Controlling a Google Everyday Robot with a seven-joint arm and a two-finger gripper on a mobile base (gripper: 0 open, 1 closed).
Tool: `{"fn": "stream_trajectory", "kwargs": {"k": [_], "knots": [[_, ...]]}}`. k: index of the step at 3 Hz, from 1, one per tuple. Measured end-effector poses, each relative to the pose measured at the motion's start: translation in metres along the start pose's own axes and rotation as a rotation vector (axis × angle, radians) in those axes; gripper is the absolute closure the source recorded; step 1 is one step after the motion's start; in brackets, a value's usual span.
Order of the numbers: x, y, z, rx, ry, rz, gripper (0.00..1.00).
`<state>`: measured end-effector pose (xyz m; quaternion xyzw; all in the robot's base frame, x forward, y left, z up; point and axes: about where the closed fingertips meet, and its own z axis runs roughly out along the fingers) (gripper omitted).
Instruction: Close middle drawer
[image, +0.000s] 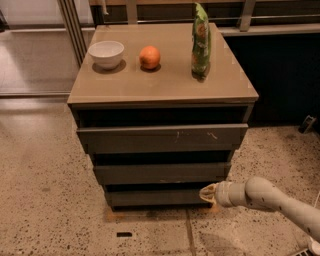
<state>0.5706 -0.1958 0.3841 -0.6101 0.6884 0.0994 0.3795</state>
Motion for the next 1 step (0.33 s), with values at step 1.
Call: {"fn": "stream_trajectory", "kwargs": {"k": [1], "knots": [[-0.0026, 0.0019, 0.0001, -0.01, -0.003, 0.0, 0.82]]}}
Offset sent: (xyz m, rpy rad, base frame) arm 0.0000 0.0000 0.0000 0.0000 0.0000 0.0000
